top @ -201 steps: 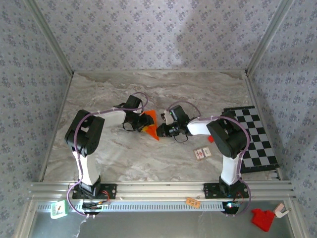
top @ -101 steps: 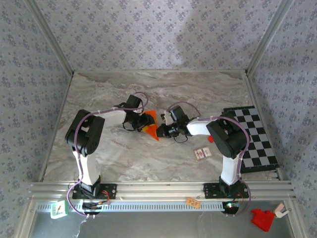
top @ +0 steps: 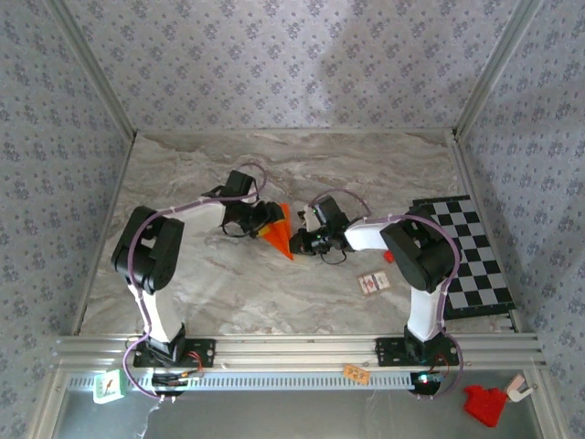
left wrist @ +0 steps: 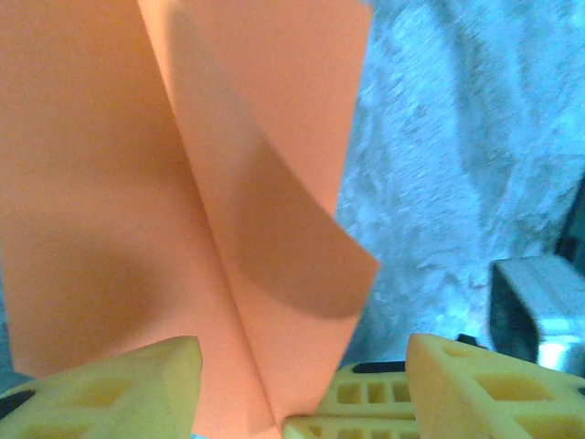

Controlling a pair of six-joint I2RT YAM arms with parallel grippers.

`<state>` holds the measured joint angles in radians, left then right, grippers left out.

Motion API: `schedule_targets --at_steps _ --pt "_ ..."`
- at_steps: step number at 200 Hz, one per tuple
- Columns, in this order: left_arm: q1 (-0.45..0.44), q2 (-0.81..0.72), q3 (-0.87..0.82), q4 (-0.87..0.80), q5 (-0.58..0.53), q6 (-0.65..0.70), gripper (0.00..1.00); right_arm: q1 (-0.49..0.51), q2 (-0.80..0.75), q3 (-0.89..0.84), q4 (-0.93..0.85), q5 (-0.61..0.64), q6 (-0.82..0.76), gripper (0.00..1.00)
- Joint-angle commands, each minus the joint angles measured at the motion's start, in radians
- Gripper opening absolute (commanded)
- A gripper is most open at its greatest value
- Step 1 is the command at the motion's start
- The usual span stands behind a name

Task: Fold a paper plane with a square sheet of paper (pick it up from the middle)
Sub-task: Fourth fold the wing at the center of the table.

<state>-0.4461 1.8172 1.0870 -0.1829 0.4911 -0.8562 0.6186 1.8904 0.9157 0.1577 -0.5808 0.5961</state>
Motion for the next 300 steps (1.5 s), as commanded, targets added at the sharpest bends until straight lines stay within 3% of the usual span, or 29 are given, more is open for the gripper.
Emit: schedule_targets --at_steps 1,60,95,150,207,300 --pt "0.009 -0.041 -0.026 0.034 0.017 0.014 0.61 -0.005 0.022 -0.025 -0.033 0.029 0.022 0.09" --pt "0.005 0.006 -0.046 0.033 0.004 0.039 0.48 -0.011 0.024 -0.031 -0.023 0.024 0.024 0.1" --pt "-0.003 0.039 -0.033 0.027 0.009 0.047 0.46 -0.012 0.026 -0.032 -0.02 0.024 0.025 0.1" --pt "-0.023 0.089 0.01 -0.034 0.005 0.083 0.52 -0.013 0.023 -0.032 -0.018 0.024 0.025 0.14" --pt "-0.048 0.136 0.047 -0.196 -0.079 0.126 0.56 -0.026 0.006 -0.042 0.002 0.026 0.056 0.23" --pt "-0.07 0.177 0.082 -0.292 -0.146 0.126 0.61 -0.03 -0.052 -0.081 0.078 0.06 0.133 0.22"
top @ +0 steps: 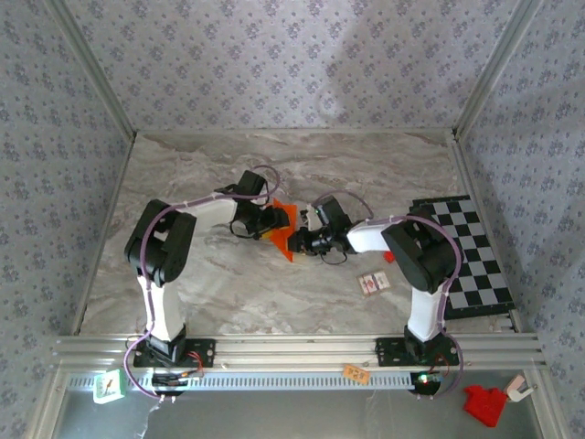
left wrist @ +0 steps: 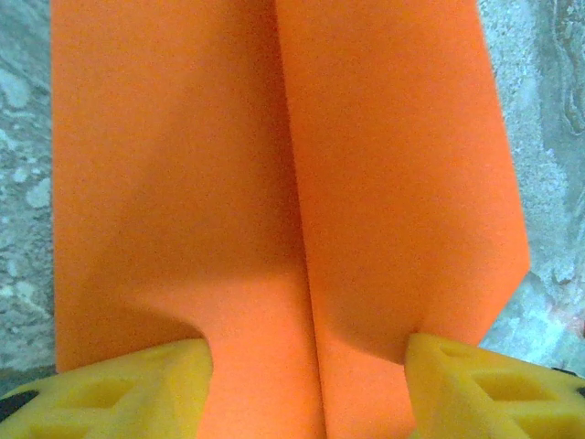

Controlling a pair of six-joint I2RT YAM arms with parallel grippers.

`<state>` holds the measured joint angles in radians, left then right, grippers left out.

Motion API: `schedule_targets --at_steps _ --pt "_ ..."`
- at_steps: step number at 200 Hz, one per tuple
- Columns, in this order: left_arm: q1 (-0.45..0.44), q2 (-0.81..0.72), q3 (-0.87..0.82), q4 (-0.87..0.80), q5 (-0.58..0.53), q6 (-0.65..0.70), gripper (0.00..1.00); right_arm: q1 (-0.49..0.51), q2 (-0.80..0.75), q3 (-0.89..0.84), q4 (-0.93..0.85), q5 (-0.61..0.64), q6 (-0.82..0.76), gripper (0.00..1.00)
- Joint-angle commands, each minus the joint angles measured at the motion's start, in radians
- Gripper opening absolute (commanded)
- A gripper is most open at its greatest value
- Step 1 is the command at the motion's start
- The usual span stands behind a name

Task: Fold a paper plane with a square sheet of paper (pick it up from the middle)
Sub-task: Fourth fold the wing at the center of the table.

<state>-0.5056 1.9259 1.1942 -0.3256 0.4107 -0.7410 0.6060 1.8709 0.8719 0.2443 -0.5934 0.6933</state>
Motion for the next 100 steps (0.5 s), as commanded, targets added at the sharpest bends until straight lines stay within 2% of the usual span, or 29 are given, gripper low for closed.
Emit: schedule_targets --at_steps 1,100 --pt "-0.011 0.07 -0.025 -0.151 -0.066 0.011 0.61 -0.017 -0.033 -0.038 -0.008 0.074 0.036 0.22" --pt "-0.019 0.082 -0.021 -0.157 -0.062 0.01 0.62 -0.011 -0.036 -0.032 0.036 0.056 0.09 0.24"
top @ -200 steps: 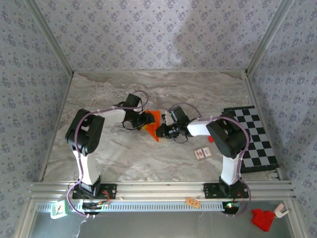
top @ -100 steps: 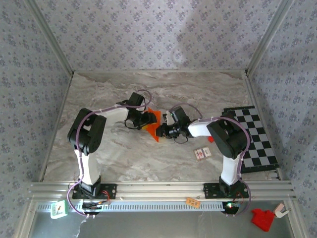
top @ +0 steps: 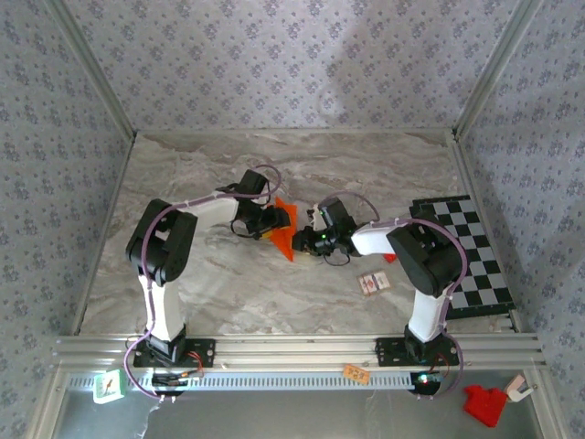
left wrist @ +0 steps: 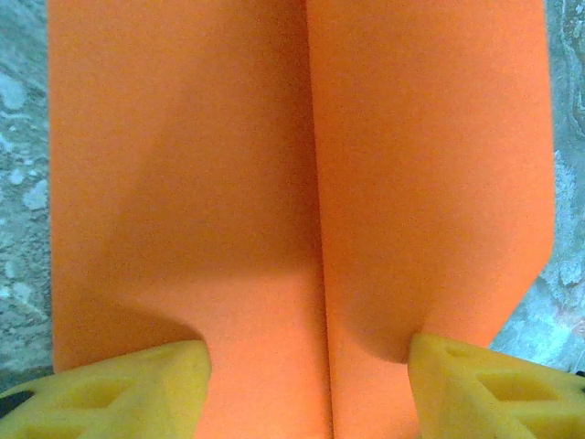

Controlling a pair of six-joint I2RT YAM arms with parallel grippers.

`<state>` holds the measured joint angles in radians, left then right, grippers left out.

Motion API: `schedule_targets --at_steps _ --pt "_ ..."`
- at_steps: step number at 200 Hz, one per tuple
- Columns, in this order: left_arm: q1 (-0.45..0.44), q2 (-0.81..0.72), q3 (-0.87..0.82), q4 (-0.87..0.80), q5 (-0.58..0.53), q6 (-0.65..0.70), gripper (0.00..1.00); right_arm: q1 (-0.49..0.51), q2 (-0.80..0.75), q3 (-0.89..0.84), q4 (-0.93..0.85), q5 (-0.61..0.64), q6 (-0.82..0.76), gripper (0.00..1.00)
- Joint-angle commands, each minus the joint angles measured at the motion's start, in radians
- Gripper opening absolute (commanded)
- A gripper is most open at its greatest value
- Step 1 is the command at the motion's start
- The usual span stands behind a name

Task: Fold a paper plane with a square sheet of paper (pick it up from the middle)
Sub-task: Fourth fold the wing at the center of the table.

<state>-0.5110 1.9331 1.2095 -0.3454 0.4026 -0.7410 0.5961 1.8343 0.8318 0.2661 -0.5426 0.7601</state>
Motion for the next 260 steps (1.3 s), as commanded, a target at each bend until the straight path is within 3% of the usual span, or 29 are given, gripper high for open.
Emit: schedule_targets --at_steps 1,90,199,260 --pt "-0.014 0.076 -0.036 -0.137 -0.054 0.009 0.62 0.0 0.0 0.009 0.015 0.005 0.023 0.24" --pt "-0.014 0.073 -0.044 -0.129 -0.047 -0.007 0.62 -0.002 0.036 0.016 0.056 -0.032 0.069 0.11" --pt "-0.011 0.013 -0.052 -0.082 0.003 -0.052 0.62 -0.024 0.082 0.01 0.048 -0.052 0.109 0.1" --pt "0.024 -0.145 -0.064 0.09 0.083 -0.062 0.62 -0.041 0.097 0.046 -0.096 -0.049 0.065 0.1"
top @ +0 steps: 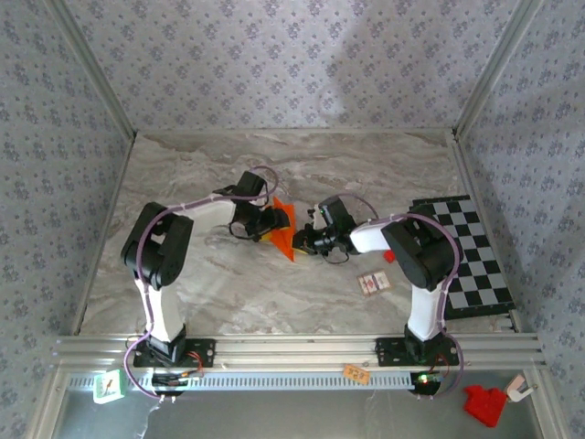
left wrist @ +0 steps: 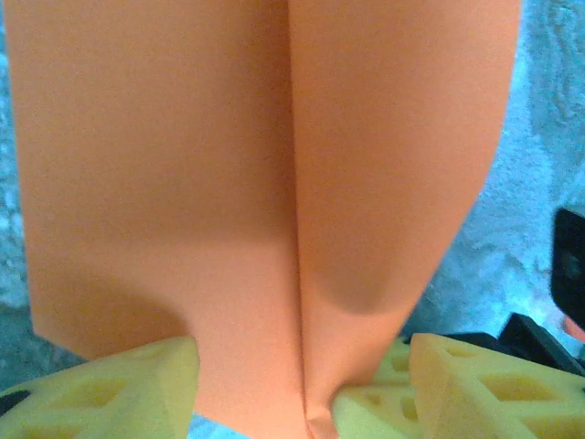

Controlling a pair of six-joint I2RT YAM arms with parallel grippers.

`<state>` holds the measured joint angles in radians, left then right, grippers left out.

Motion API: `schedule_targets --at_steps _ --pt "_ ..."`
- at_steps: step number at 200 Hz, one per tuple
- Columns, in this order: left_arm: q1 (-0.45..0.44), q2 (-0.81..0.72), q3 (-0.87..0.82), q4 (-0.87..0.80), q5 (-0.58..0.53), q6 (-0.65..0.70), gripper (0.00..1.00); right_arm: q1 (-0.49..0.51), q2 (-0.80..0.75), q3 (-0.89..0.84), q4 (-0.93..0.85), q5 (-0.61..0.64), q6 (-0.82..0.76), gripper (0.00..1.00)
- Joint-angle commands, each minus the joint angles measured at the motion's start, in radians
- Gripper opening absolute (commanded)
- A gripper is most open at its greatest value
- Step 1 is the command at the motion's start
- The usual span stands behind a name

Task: Fold a paper plane with a square sheet of paper (pick it up from the middle)
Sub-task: Fourth fold the wing at the center of the table.

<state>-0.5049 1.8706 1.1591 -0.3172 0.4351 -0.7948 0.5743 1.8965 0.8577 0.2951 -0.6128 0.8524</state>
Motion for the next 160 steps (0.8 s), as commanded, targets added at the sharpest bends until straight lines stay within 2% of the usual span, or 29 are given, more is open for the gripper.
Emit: schedule_targets --at_steps 1,32,70,100,120,160 --pt "0.018 -0.082 -0.014 0.063 0.052 -0.008 0.62 -0.019 0.036 0.02 -0.128 0.022 -0.029 0.1" --pt "0.032 -0.087 -0.069 0.167 0.104 -0.019 0.57 -0.027 0.044 0.041 -0.18 0.022 -0.049 0.1" --pt "0.045 -0.044 -0.111 0.326 0.217 -0.071 0.45 -0.034 0.051 0.05 -0.204 0.024 -0.051 0.1" --pt "0.045 -0.015 -0.126 0.397 0.256 -0.082 0.36 -0.037 0.058 0.057 -0.219 0.02 -0.051 0.11" --pt "0.045 -0.002 -0.135 0.42 0.269 -0.078 0.32 -0.039 0.063 0.063 -0.232 0.018 -0.054 0.1" --pt "0.045 0.034 -0.129 0.42 0.281 -0.075 0.3 -0.04 0.067 0.073 -0.25 0.019 -0.061 0.1"
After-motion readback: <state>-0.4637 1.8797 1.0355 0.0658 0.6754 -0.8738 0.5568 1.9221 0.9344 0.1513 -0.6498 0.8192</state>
